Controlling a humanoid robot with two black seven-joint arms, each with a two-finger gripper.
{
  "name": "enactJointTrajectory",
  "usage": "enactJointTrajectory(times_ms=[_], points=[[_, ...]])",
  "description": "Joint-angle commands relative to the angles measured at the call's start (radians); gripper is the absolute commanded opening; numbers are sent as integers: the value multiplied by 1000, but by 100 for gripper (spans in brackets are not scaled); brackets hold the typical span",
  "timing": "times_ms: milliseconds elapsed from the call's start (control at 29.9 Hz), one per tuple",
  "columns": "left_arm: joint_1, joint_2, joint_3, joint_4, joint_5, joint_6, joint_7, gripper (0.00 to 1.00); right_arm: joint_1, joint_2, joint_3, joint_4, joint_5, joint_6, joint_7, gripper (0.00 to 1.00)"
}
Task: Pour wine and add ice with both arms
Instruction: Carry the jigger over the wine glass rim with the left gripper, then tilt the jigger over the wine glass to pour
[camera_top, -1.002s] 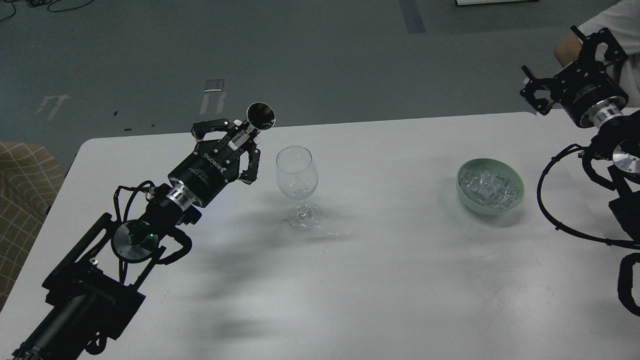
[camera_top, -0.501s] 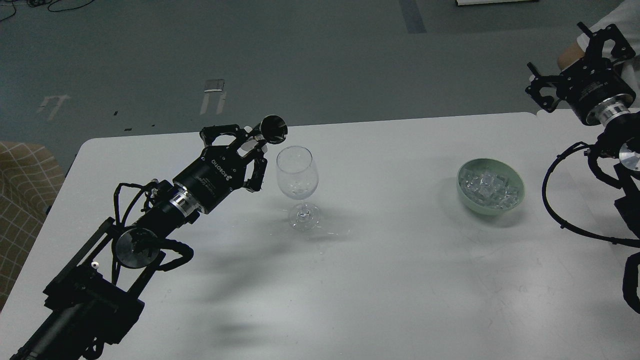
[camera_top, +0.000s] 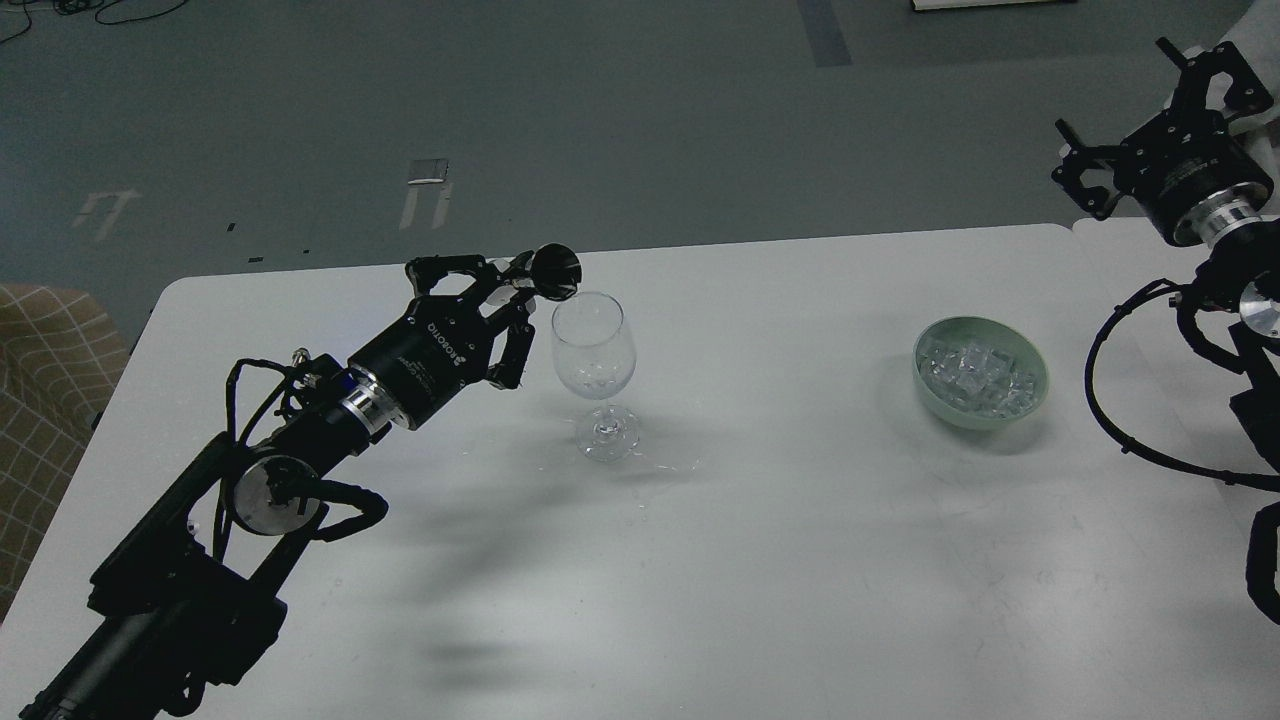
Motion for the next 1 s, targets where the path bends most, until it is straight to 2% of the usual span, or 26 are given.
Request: enactJointTrajectory(times_ms=[0,969], points=[[0,-3,-1,2,51,-2,-1,6,4,0,0,-1,0,0,0,100],[-47,23,-17,-2,176,-7,-1,6,1,-1,2,2,3,0,0,100]])
